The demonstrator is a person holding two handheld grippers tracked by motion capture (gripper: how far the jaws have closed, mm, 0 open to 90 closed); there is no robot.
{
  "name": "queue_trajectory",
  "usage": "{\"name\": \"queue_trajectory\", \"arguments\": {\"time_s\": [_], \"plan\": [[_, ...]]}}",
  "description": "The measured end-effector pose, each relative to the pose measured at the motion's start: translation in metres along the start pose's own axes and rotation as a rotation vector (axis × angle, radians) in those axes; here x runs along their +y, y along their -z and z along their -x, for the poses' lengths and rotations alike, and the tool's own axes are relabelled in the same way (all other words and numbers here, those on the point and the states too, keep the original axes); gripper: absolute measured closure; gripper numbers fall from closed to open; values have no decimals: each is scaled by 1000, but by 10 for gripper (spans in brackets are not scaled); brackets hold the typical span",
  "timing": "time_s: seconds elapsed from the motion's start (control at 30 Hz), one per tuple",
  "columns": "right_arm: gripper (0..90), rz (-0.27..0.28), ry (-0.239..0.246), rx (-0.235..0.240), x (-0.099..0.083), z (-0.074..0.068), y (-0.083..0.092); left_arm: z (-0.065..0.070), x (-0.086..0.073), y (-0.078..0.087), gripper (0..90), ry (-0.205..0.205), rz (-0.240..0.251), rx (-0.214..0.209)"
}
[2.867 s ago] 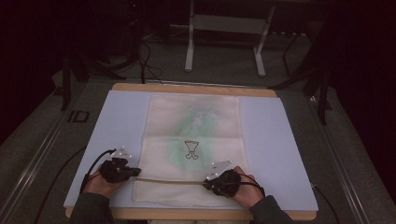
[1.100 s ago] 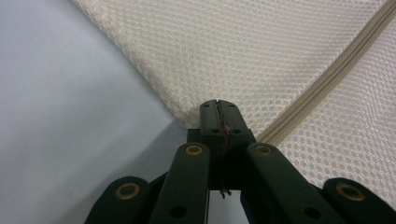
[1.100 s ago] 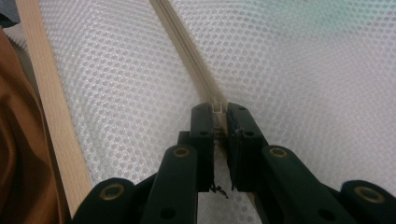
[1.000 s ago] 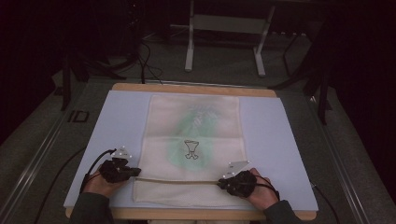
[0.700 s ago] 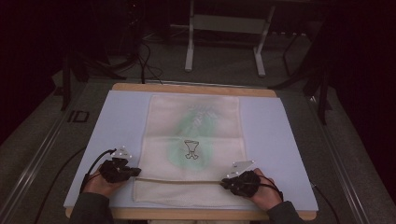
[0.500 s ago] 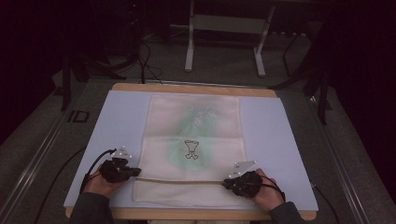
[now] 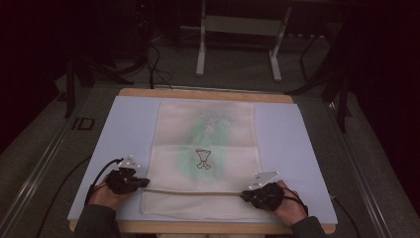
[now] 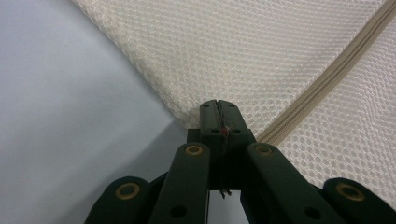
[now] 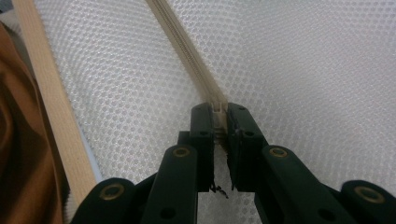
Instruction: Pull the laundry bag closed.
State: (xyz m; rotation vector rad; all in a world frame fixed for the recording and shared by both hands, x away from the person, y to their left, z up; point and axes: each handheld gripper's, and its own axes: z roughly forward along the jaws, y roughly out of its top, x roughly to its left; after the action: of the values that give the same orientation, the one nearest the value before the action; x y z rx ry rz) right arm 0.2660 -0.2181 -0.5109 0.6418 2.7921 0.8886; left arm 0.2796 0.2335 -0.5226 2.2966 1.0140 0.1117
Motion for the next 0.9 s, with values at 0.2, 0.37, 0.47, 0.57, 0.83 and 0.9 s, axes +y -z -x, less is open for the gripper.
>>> {"name": "queue_trajectory", "arguments": {"time_s": [0.2, 0.37, 0.47, 0.57, 0.83, 0.9], "plan": [[822, 2, -8, 1, -4, 3, 5, 0, 0, 0, 899, -1, -1, -3], [822, 7, -13, 9, -7, 5, 7, -1, 0, 0, 899, 0, 0, -4], [822, 7, -11, 8, -8, 6, 8, -1, 0, 0, 900, 3, 4, -6], [822, 8, -21, 10, -11, 7, 11, -1, 0, 0, 899, 4, 6, -8], [822, 13, -26, 16, -16, 10, 16, -1, 0, 0, 899, 5, 7, -7], [822, 16, -32, 17, -18, 11, 18, -1, 0, 0, 899, 5, 7, -8]]}}
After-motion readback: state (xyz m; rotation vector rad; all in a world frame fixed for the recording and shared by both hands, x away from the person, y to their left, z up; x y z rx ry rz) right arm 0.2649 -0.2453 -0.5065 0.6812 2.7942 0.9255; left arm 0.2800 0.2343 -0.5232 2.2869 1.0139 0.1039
